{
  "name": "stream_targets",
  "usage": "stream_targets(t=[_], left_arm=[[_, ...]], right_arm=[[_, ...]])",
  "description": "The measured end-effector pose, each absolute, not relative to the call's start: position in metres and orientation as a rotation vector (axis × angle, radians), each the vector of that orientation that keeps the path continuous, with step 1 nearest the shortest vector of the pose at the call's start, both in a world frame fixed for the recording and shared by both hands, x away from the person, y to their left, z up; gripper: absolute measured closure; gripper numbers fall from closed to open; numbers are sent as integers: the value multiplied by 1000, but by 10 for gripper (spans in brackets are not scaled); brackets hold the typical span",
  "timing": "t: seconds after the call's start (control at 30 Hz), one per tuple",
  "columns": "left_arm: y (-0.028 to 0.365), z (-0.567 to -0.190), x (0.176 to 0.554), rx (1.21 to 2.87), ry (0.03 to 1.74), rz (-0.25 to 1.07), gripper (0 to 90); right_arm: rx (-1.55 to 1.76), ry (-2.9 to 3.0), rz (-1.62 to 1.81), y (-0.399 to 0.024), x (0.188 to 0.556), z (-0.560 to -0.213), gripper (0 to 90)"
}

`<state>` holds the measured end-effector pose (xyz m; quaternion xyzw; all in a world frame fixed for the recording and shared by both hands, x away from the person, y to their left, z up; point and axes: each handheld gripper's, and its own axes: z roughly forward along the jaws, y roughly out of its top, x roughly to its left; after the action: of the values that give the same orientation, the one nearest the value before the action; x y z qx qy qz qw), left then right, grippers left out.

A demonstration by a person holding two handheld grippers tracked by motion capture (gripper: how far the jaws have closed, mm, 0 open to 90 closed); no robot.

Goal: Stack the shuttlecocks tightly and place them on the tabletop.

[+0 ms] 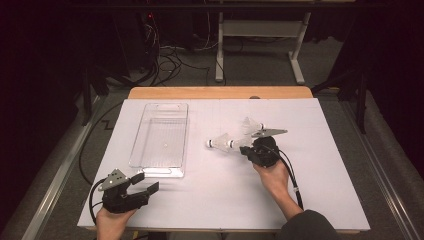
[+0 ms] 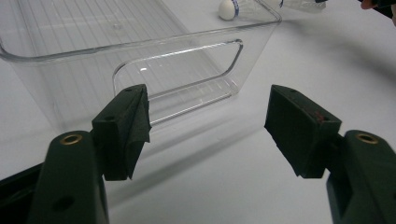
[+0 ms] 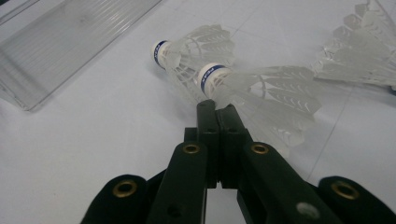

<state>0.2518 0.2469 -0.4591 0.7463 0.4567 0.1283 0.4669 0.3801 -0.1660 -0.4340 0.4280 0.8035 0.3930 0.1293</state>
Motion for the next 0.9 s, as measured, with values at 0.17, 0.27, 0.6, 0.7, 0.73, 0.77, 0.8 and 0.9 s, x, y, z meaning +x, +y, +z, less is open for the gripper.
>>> stream_targets(t=[0.17,0.27,0.6,0.7,0.73,0.77,0.8,0.9], left_arm=[[247,-459,252,1833,1120,316,315],[247,-459,252,1836,1119,317,315],[247,-459,251,1832,1119,317,316],[247,-459,252,1835,1119,316,316],[247,-459,252,1836,1118,317,316],[247,-459,252,1837,1117,318,316],[247,-459,251,1837,1118,318,316],[247,-459,252,1839,1118,319,316]], right_arm=[[1242,2355,1156,-163,384,-434,900],[1234,2363,1161,-161,385,-434,900],[1222,2386,1174,-153,389,-435,900],[1217,2392,1176,-152,390,-436,900],[1216,2394,1176,-152,390,-436,900],[1217,2394,1175,-152,390,-437,900],[1217,2394,1174,-151,390,-437,900],[1217,2399,1177,-150,391,-437,900]])
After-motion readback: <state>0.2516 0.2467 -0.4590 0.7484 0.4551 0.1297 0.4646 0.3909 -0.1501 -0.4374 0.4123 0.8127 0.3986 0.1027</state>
